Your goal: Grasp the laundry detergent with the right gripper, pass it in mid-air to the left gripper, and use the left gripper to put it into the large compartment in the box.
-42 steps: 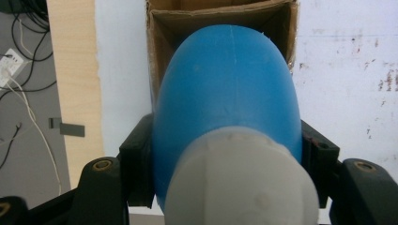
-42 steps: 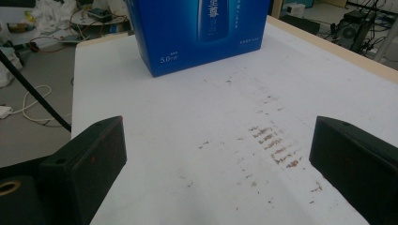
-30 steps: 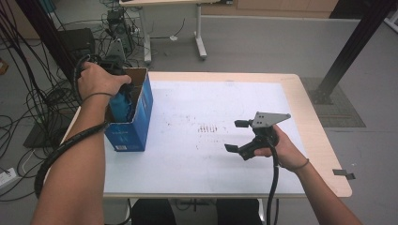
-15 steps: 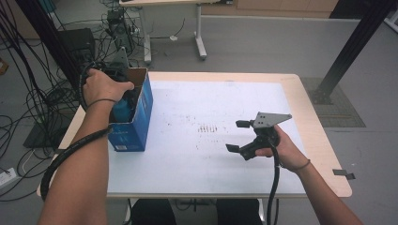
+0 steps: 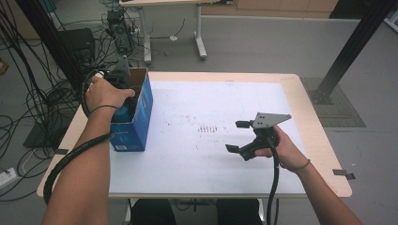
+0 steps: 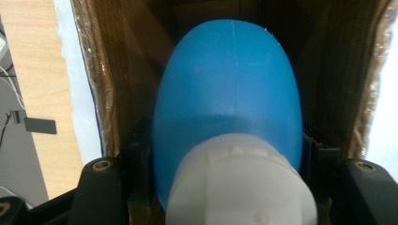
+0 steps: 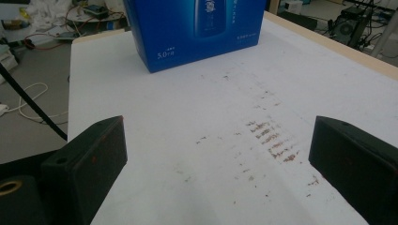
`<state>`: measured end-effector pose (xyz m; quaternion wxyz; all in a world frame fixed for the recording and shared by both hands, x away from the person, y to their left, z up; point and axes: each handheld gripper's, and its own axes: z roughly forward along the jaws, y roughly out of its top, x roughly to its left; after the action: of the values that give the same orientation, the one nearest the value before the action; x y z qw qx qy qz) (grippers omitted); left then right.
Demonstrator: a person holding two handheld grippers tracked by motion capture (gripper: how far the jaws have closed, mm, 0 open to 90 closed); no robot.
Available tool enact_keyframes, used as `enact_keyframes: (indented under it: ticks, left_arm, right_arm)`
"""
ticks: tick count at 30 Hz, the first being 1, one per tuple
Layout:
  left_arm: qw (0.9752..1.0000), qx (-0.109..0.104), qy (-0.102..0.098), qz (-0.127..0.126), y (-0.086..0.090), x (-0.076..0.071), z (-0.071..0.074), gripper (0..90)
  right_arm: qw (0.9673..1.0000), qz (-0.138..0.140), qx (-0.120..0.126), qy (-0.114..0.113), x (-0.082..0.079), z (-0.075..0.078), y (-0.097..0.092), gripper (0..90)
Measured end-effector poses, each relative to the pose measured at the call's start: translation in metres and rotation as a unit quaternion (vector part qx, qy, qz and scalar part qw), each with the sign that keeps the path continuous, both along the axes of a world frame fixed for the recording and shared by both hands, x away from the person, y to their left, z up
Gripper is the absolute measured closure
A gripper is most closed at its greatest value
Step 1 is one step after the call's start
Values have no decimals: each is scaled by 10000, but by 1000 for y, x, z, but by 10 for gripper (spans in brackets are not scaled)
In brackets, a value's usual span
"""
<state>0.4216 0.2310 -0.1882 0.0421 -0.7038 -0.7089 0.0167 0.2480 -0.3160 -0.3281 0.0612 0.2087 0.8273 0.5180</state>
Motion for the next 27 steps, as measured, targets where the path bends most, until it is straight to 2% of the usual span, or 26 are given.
enact_keyframes:
  ticks: [23,27]
  left_arm:
    - [10000,-26,-19,42,2,0,-1,376]
    - [10000,-2,-16,32,1,0,-1,376]
  right_arm:
    - [10000,-30,-65,-11,-1,3,0,45]
    - [10000,-57,-12,-7,-2,2,-2,45]
